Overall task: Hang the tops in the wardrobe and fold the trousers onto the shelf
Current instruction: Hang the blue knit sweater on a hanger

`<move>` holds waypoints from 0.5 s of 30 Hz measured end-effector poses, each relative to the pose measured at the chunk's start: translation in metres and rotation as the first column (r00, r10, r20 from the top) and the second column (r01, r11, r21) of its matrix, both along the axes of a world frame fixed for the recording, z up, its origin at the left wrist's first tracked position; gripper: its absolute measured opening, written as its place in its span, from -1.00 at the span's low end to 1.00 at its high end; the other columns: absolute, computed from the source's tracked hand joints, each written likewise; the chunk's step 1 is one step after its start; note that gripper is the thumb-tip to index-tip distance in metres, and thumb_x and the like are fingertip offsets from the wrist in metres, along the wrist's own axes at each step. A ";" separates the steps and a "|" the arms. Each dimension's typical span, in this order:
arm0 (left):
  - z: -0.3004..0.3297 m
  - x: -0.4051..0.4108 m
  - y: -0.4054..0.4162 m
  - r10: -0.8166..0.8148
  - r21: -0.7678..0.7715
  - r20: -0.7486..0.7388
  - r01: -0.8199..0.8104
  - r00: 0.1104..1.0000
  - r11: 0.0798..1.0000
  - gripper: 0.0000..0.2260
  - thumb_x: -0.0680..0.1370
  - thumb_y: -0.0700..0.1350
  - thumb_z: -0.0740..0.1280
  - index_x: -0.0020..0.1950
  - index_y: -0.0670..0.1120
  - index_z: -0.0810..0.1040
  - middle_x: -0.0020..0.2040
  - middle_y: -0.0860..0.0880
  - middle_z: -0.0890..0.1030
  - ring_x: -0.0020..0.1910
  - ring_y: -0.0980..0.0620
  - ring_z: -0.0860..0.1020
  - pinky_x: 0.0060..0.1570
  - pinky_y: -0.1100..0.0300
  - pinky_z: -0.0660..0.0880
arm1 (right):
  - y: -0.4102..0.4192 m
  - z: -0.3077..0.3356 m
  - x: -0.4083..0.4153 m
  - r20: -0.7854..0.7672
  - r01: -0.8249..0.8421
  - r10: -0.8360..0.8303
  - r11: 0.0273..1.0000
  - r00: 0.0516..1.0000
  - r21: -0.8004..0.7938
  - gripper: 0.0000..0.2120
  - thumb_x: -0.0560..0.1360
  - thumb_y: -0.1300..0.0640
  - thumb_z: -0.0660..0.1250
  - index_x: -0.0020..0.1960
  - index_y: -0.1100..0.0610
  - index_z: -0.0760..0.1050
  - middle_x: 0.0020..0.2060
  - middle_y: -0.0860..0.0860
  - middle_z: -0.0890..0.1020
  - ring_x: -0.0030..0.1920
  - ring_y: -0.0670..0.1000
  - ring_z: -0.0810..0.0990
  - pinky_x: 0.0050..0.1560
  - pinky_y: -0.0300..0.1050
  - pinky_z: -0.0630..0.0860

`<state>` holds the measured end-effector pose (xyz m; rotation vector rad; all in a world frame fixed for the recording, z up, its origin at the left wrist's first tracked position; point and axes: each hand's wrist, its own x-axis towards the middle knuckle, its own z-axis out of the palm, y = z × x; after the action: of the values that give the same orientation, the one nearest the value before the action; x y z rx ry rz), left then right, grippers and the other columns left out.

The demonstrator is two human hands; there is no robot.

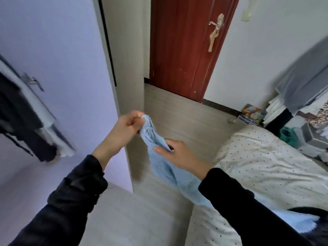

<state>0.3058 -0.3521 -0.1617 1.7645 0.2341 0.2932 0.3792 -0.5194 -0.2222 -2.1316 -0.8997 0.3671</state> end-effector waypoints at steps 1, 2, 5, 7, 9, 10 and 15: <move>-0.001 -0.022 0.021 0.063 -0.003 -0.011 -0.063 0.998 0.998 -0.84 0.61 -0.26 0.18 -0.12 -0.12 0.50 -0.29 -0.02 0.58 -0.30 0.13 0.53 -0.24 0.31 0.51 | 0.022 0.000 -0.016 -0.022 -0.059 0.060 0.998 0.998 0.025 -0.58 0.53 0.01 0.31 -0.40 0.04 0.20 -0.55 -0.12 0.26 -0.45 -0.14 0.24 -0.37 -0.29 0.20; -0.002 -0.043 0.041 0.119 0.006 -0.018 -0.119 0.993 0.993 -0.83 0.60 -0.26 0.19 -0.14 -0.10 0.50 -0.33 0.04 0.58 -0.35 0.16 0.52 -0.26 0.30 0.50 | 0.043 0.000 -0.031 -0.047 -0.116 0.119 0.992 0.992 0.050 -0.56 0.56 0.07 0.28 -0.41 0.02 0.17 -0.56 -0.13 0.24 -0.47 -0.15 0.23 -0.39 -0.29 0.19; 0.001 -0.089 0.078 0.246 0.064 -0.051 -0.242 0.968 0.968 -0.81 0.60 -0.26 0.19 -0.17 -0.09 0.49 -0.40 0.05 0.53 -0.45 0.19 0.46 -0.34 0.32 0.43 | 0.085 0.008 -0.054 -0.050 -0.246 0.250 0.966 0.967 0.085 -0.60 0.59 0.17 0.23 -0.39 0.07 0.21 -0.46 -0.13 0.21 -0.45 -0.16 0.20 -0.38 -0.27 0.18; 0.004 -0.122 0.104 0.332 0.123 -0.080 -0.321 0.940 0.939 -0.84 0.61 -0.25 0.18 -0.14 -0.12 0.48 -0.42 0.01 0.48 -0.55 0.22 0.41 -0.51 0.42 0.32 | 0.115 0.009 -0.069 -0.027 -0.282 0.285 0.955 0.958 0.089 -0.65 0.59 0.15 0.24 -0.35 0.20 0.31 -0.44 -0.02 0.26 -0.40 -0.13 0.22 -0.34 -0.22 0.17; 0.004 -0.147 0.126 0.384 0.175 -0.107 -0.363 0.917 0.915 -0.87 0.62 -0.21 0.19 -0.08 -0.14 0.50 -0.35 -0.09 0.46 -0.47 0.09 0.41 -0.49 0.33 0.31 | 0.139 0.007 -0.076 -0.011 -0.261 0.263 0.959 0.965 0.111 -0.64 0.59 0.13 0.23 -0.29 0.33 0.36 -0.42 0.06 0.31 -0.38 -0.06 0.24 -0.33 -0.17 0.18; 0.006 -0.163 0.139 0.412 0.191 -0.111 -0.387 0.905 0.902 -0.87 0.61 -0.20 0.19 -0.06 -0.14 0.51 -0.30 -0.13 0.46 -0.38 -0.01 0.40 -0.39 0.26 0.31 | 0.156 0.010 -0.082 -0.001 -0.273 0.274 0.955 0.962 0.115 -0.65 0.59 0.12 0.22 -0.26 0.36 0.39 -0.41 0.07 0.33 -0.38 -0.07 0.25 -0.34 -0.20 0.19; 0.025 -0.216 0.181 0.476 0.280 -0.154 -0.423 0.866 0.861 -0.86 0.61 -0.19 0.22 -0.09 -0.10 0.54 -0.18 -0.10 0.51 -0.20 0.03 0.42 -0.12 0.18 0.35 | 0.226 0.032 -0.097 0.048 -0.424 0.422 0.905 0.905 0.037 -0.65 0.60 0.11 0.20 -0.36 0.01 0.31 -0.46 -0.10 0.34 -0.43 -0.15 0.27 -0.35 -0.29 0.23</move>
<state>0.0899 -0.1706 -0.1371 1.9669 0.8121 0.4818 0.2818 -0.2937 -0.1904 -1.8936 -1.3857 0.5172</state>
